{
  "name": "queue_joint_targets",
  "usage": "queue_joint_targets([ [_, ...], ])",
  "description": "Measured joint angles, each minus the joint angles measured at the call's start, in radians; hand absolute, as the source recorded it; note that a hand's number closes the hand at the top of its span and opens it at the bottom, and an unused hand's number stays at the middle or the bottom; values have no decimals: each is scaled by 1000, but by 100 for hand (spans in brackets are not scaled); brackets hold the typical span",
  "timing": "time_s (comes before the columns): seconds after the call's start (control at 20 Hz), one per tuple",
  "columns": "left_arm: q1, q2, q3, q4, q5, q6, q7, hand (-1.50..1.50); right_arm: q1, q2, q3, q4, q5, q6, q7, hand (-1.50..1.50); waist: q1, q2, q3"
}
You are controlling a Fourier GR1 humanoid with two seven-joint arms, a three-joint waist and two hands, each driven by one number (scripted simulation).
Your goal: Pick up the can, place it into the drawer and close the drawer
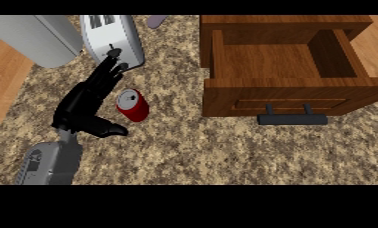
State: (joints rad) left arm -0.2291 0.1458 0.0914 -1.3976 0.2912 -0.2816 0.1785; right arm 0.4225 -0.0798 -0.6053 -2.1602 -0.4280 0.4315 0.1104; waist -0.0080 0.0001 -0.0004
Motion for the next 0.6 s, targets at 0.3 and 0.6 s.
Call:
queue_joint_targets([
  [0.3, -16, 9, 31, 157, -57, -6, -142, -150, -15, 1, -28, 6, -16, 18, 23, -150, 0, 0, 0],
  [0.6, -42, 29, 57, 357, -113, -25, -309, -150, -6, 20, -54, -2, -15, 54, 22, -150, -2, 1, 0],
])
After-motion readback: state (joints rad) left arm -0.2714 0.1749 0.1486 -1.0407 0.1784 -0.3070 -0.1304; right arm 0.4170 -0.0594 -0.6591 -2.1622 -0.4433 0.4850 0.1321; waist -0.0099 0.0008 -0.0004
